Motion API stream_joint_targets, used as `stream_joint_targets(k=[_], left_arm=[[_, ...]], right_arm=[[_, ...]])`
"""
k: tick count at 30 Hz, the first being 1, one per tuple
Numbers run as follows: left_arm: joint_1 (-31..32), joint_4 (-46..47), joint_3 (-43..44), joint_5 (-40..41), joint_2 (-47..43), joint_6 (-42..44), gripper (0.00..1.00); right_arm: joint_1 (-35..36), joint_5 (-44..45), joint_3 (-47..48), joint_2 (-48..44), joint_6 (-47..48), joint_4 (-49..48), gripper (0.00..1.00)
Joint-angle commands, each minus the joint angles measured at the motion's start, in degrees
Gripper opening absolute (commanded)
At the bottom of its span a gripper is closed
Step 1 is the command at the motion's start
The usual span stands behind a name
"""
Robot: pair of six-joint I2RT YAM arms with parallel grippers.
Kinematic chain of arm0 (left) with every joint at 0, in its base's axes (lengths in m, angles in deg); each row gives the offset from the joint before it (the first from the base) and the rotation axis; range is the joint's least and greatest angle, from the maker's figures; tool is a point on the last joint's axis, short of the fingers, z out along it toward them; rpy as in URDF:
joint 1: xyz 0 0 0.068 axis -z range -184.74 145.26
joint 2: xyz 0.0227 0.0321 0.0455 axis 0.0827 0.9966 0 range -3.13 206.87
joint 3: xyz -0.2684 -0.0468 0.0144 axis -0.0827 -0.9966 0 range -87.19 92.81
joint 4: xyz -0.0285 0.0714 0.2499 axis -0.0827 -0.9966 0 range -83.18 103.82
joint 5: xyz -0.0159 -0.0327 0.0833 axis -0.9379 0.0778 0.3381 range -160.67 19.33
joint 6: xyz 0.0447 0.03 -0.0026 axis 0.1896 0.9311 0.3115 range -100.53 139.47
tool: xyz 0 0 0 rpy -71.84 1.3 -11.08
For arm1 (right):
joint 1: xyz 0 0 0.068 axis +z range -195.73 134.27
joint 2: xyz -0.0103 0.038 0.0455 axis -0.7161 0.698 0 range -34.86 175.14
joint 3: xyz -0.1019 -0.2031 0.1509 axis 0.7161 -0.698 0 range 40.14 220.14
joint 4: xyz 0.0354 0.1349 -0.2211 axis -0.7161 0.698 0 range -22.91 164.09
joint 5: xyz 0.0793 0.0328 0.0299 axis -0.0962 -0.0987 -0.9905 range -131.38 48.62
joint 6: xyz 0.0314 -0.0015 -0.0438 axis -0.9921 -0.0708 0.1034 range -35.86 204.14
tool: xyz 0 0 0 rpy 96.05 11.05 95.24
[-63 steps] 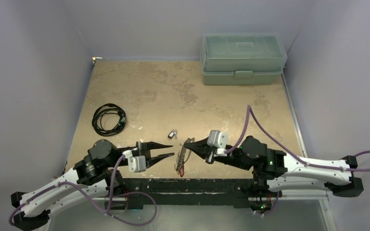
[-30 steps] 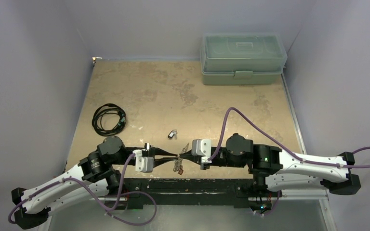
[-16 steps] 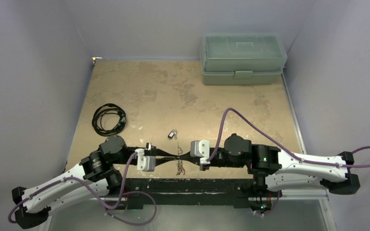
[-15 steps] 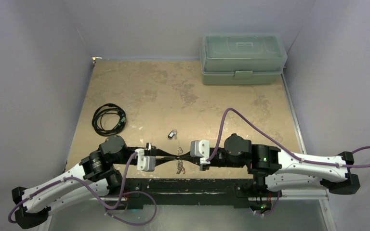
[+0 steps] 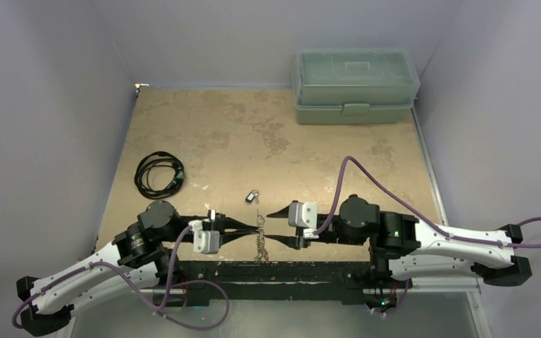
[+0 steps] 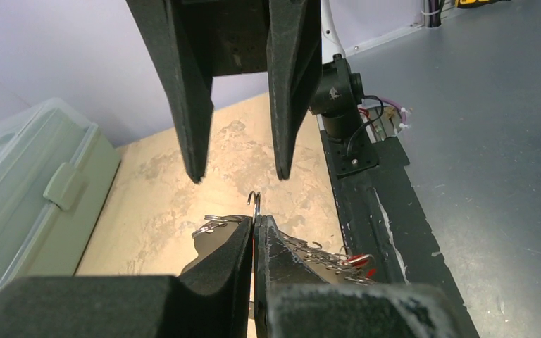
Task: Put the keys on the keyring
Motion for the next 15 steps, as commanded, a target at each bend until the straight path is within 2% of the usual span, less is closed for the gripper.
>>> stream_joint_targets(k=[1, 4, 9, 12, 15], left_arm=[[-0.2, 4.9, -0.7, -0.7, -1.0, 1.2, 0.0], [-0.2, 4.9, -1.5, -0.9, -2.2, 2.6, 0.0], [-0.2, 1.5, -1.2, 1.4, -3.8, 3.8, 0.0], [-0.2, -0.8, -0.3, 4.7, -5.0, 4.0, 0.0], [-0.2, -2.8, 0.8, 11.6, -5.9, 2.7, 0.0]], right_arm=[[0.2, 2.8, 1.8, -3.4, -0.5, -4.3, 0.51], [0.2, 7.1, 0.1, -6.4, -1.4, -8.0, 0.58], [0.1, 28.6, -4.0, -8.9, -6.9, -16.4, 0.78], [-2.0, 39.5, -2.3, -5.6, -12.8, -13.5, 0.86], [-11.6, 34.2, 2.8, 0.1, -24.0, -3.1, 0.87]])
